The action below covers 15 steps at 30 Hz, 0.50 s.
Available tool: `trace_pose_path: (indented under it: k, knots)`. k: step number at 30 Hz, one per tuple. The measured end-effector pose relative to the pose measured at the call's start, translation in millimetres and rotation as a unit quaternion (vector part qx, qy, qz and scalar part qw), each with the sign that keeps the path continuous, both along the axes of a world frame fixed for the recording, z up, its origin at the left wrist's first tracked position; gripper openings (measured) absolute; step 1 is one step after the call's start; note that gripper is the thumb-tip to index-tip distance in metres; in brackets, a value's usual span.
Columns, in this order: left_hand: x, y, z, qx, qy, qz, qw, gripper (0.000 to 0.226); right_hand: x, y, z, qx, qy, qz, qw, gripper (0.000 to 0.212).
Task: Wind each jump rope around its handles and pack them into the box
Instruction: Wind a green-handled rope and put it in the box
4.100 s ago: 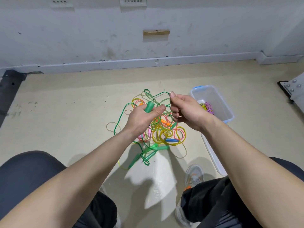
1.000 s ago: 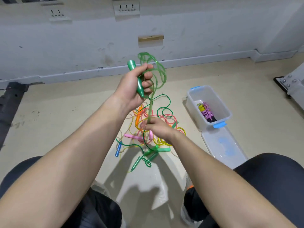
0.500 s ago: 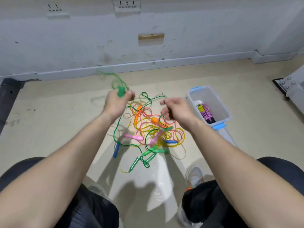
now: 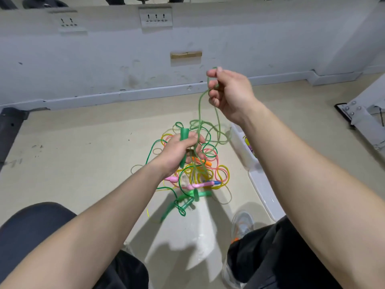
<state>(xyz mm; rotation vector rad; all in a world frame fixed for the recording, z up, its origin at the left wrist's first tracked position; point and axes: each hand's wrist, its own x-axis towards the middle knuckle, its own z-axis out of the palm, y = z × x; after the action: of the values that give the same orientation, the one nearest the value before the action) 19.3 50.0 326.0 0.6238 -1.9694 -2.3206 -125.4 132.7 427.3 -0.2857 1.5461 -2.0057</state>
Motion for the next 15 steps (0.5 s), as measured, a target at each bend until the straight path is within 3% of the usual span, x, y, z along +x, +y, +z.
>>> trace_pose_path:
  k: [4, 9, 15]
  knots:
    - [2, -7, 20, 0.109, 0.011, 0.05, 0.993, 0.021, -10, 17, -29, 0.109, -0.02, -0.068, 0.992, 0.024]
    - [-8, -15, 45, 0.233, 0.034, 0.109, 0.966, 0.02, 8, 42, -90, 0.317, 0.057, -0.143, 0.936, 0.019]
    - [-21, -17, 58, 0.298, 0.035, 0.136, 0.944, 0.021, 77, 47, -157, 0.422, 0.038, 0.064, 0.904, 0.035]
